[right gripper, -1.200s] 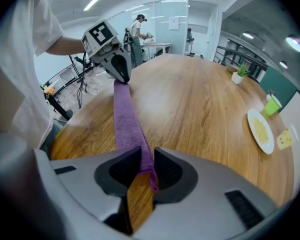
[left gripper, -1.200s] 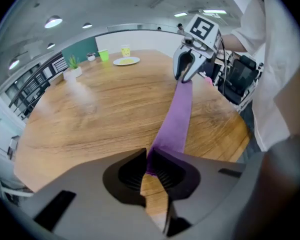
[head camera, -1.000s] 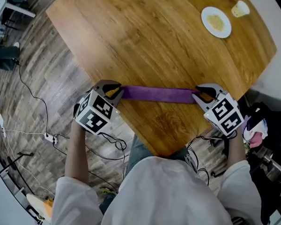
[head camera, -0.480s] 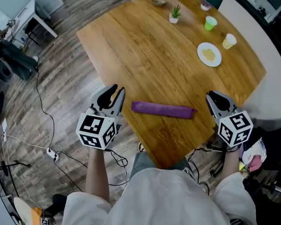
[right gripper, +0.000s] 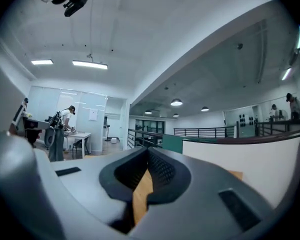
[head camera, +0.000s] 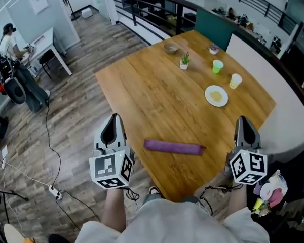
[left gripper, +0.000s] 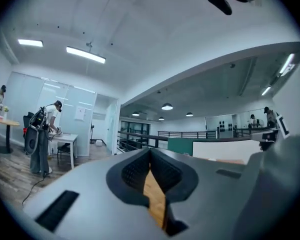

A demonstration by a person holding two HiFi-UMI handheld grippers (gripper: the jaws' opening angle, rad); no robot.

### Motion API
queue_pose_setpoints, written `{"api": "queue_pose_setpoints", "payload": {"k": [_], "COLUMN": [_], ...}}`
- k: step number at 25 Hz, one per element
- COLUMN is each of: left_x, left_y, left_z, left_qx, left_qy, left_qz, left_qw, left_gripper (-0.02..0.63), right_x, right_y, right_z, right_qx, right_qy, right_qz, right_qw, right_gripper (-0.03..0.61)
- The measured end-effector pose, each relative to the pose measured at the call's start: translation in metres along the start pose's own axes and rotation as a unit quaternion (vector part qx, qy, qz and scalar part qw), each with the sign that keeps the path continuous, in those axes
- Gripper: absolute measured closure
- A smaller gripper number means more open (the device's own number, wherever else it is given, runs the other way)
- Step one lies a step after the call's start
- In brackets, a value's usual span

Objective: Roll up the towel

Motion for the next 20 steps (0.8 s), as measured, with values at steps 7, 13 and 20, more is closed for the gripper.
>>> {"api": "queue_pose_setpoints", "payload": {"k": [7,13,20], "left_x": [-0.011,-0.014,-0.016], "left_y": [0.002,0.000,-0.001], "left_z": [0.017,0.024,0.026], "left_qx": [-0.022,-0.029,-0.034], "left_qy": [-0.011,-0.017,-0.008], "left_qz": [-0.025,-0.023,-0.019], "left_qw": [0.9994,0.9992,0.9992], "left_gripper": [0.611,0.611,0.611], "right_x": [-0.007,-0.012,-0.009], "right_y": [0.021,0.026,0.030], "right_z": [0.008,0.008,0.005], "right_qx": [-0.028,-0.047,-0.050], "right_qy": [0.005,0.045,0.037], "right_qz": [-0.004,-0.018,-0.011], "right_qw": [1.000,0.998,0.998], "right_gripper": [0.578,0.580,0.578]}}
Point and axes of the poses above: the fingertips, and each gripper's own axes: y backward along the fingers, z to its right, x out of its top, the point moved 2 cm from there along y, backward along the fingers, and after that the axes turned 12 degrees about -x, right-handed, at the moved point
